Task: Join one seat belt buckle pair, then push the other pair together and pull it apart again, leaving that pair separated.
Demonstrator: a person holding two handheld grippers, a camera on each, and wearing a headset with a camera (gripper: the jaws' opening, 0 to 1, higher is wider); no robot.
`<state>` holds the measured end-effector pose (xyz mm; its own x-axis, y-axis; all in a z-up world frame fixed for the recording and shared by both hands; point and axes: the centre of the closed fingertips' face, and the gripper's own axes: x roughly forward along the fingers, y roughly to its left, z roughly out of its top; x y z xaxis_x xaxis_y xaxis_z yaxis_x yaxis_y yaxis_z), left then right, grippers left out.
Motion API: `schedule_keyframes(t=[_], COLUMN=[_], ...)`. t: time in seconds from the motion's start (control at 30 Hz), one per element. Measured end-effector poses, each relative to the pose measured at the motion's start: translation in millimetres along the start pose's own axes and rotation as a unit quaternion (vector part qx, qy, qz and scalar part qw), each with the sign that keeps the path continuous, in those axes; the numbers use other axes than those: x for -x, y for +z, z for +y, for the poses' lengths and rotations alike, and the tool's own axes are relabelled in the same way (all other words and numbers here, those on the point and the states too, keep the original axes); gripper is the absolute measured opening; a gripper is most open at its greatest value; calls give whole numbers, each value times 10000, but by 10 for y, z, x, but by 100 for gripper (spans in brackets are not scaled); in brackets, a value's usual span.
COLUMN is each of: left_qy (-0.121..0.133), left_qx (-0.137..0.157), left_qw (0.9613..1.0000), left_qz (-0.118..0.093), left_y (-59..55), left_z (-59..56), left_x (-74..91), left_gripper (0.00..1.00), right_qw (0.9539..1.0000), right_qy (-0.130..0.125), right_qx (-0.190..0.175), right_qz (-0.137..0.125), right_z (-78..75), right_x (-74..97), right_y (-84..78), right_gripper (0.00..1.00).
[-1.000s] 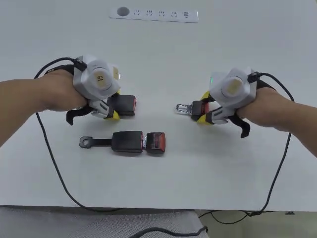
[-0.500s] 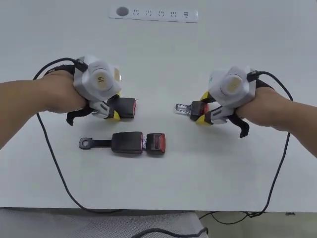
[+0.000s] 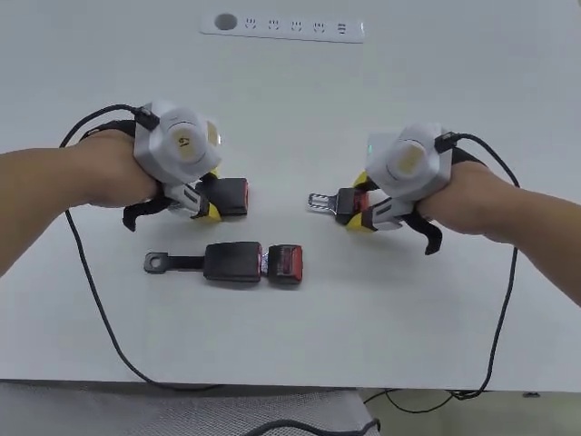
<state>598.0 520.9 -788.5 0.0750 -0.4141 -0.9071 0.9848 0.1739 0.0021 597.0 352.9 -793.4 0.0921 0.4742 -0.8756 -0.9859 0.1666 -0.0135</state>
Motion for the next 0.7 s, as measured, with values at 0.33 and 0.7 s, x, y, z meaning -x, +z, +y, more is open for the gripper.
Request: schedule_keyframes(t=[0.33, 0.7], left_qy=[-10, -18], left_qx=[-75, -234], left_qw=[10000, 9997], left_qz=[-1, 30], left_y=[-32, -14], left_z=[11, -26], left_x=[-28, -36], left_gripper=[34, 34], right_qw=[9997, 9995], right_qy=[7, -15], right_qx=[147, 112], right_qz=[-198, -308], right_z=[144, 184], right_x=[-211, -390], right_y=[437, 763], right_gripper=[32, 32])
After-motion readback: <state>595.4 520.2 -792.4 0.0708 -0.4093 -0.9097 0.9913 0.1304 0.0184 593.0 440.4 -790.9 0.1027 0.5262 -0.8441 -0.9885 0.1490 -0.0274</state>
